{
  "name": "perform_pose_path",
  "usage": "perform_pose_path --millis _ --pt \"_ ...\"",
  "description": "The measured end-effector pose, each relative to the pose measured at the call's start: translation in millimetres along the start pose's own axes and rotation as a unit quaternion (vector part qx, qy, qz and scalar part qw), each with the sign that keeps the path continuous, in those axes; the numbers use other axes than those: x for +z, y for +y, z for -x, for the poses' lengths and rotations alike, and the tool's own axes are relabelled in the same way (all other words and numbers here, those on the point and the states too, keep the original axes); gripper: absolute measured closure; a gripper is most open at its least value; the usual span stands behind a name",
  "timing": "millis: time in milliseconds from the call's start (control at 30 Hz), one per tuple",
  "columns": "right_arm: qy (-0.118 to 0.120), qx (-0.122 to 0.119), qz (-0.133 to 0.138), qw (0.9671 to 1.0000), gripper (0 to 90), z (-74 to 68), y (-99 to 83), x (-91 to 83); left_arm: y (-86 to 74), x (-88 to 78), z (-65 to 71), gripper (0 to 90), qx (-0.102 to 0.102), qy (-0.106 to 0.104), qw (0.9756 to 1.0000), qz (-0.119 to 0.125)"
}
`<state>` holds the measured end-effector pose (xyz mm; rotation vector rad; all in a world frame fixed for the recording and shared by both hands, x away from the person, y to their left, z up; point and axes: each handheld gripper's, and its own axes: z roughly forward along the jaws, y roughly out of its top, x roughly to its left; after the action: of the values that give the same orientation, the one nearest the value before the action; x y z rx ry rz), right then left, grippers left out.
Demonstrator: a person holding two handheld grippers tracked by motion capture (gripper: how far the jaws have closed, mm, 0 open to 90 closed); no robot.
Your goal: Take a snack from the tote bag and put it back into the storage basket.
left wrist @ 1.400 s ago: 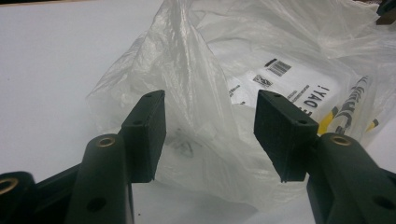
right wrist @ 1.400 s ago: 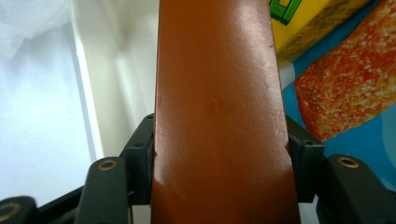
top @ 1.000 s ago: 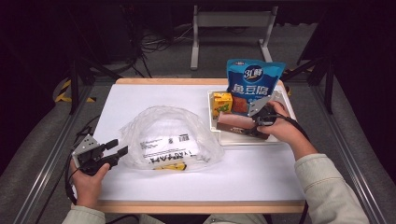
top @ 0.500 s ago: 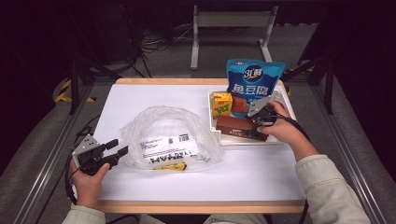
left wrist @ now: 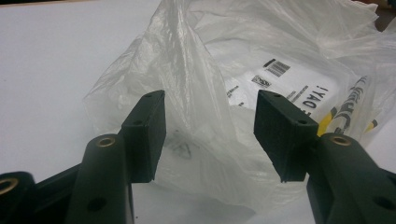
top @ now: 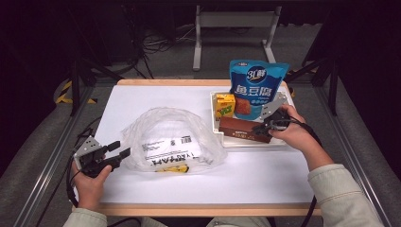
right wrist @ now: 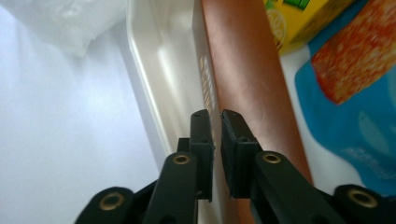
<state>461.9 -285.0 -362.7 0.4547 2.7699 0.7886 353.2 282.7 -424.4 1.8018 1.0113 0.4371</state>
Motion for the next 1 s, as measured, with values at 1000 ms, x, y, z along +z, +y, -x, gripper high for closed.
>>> perform_pose_path --millis 1000 --pt "-0.018 0.041 -0.04 0.9982 85.3 5.8 -23.6 14.2 -0.2 -0.1 0.1 44.2 0.0 0.001 1.0 -0.002"
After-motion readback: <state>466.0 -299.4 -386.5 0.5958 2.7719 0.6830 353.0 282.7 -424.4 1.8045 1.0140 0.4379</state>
